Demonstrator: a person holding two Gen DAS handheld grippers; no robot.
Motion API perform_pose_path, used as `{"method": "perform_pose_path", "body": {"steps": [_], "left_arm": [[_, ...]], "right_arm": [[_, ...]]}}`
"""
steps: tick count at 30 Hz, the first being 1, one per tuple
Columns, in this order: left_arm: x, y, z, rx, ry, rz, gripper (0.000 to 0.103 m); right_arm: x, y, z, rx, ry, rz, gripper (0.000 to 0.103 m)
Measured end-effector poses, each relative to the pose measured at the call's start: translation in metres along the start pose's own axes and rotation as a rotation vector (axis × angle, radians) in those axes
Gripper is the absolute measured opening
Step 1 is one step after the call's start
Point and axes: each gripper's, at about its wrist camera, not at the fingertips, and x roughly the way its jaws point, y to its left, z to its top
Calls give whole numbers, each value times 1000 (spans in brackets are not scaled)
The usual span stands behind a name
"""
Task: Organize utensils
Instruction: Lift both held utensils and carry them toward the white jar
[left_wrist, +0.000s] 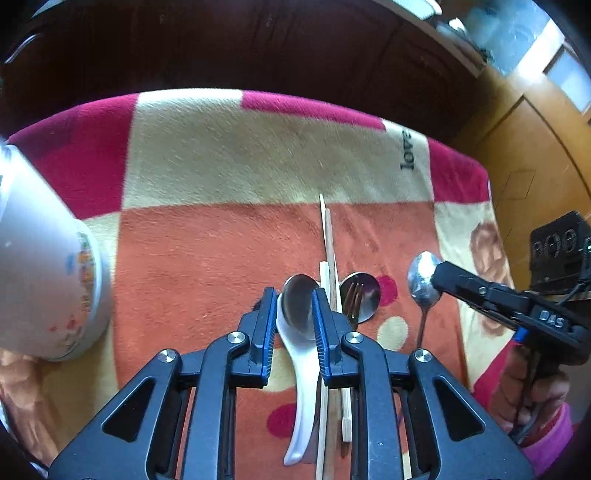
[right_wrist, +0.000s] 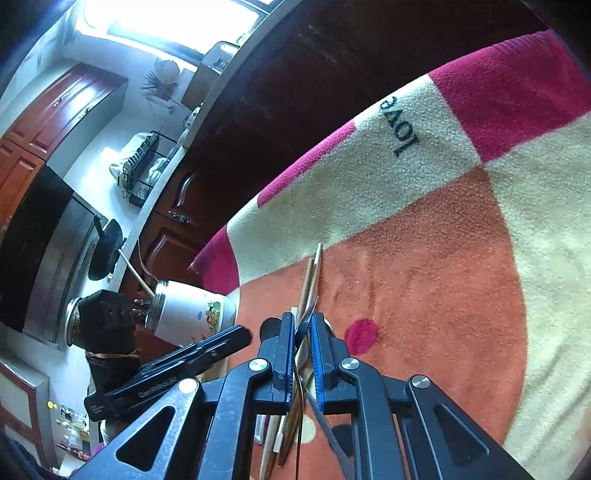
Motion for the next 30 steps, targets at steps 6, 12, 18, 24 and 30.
{"method": "perform_pose_path", "body": {"steps": [6, 12, 18, 24, 30], "left_arm": [[17, -10, 1, 58, 23, 25, 9], [14, -9, 0, 59, 18, 21, 2], [-13, 0, -2, 32, -30, 6, 1], [-55, 8, 3, 20, -121, 37, 0], [-93, 3, 3, 46, -200, 54, 0]], "right_arm": [[-1, -8, 2, 19, 3, 0, 8], [-1, -11, 2, 25, -1, 5, 8], [-4, -6, 1, 14, -5, 11, 7], [-13, 6, 0, -25, -23, 4, 7], [-24, 19, -5, -41, -43, 13, 6]]}}
